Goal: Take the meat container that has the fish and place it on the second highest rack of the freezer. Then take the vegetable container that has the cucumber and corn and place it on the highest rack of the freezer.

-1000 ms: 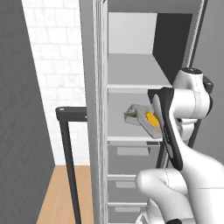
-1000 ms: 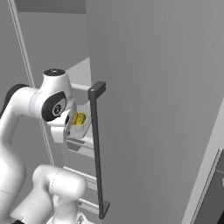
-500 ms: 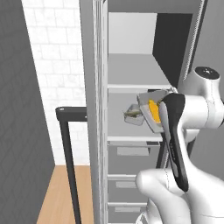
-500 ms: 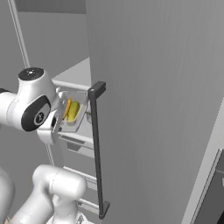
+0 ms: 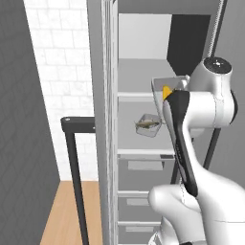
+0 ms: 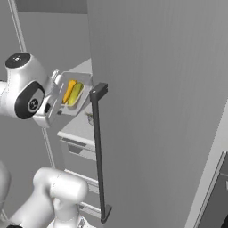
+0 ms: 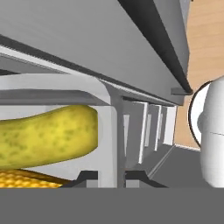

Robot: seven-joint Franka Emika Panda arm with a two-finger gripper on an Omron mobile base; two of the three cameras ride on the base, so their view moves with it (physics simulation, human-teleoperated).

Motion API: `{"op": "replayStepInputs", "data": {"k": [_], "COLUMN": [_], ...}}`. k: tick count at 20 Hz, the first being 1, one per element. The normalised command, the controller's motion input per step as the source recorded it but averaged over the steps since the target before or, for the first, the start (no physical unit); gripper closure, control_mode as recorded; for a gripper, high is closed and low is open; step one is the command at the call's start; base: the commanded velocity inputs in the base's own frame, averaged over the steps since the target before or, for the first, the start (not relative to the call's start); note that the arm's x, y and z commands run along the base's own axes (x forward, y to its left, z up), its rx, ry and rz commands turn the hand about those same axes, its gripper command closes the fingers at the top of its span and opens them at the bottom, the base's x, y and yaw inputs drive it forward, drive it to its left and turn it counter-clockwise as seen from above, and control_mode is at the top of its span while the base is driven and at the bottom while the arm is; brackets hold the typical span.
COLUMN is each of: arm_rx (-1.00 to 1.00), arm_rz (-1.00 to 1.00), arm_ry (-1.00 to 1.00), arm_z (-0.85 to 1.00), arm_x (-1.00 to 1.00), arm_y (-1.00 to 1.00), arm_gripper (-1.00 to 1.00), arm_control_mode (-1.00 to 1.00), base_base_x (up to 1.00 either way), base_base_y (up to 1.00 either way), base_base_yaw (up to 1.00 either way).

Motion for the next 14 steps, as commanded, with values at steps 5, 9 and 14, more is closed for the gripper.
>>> {"op": "replayStepInputs", "data": {"k": [5,9,14], "arm_rx": [0.0,0.0,0.0], "arm_rz": [-0.02,0.0,0.0], "arm_ry": [-0.03,-0.18,-0.08], "arm_z": [0.24,0.13,0.18], "arm_x": [0.67,0.37,0.44], "arm_y": [0.0,0.0,0.0], "arm_gripper": [1.0,1.0,1.0], "arm_control_mode": [-1.0,-1.0,-1.0], "base_base_x": [0.0,0.0,0.0], "base_base_y": [0.0,0.0,0.0], "base_base_yaw": [0.0,0.0,0.0]}}
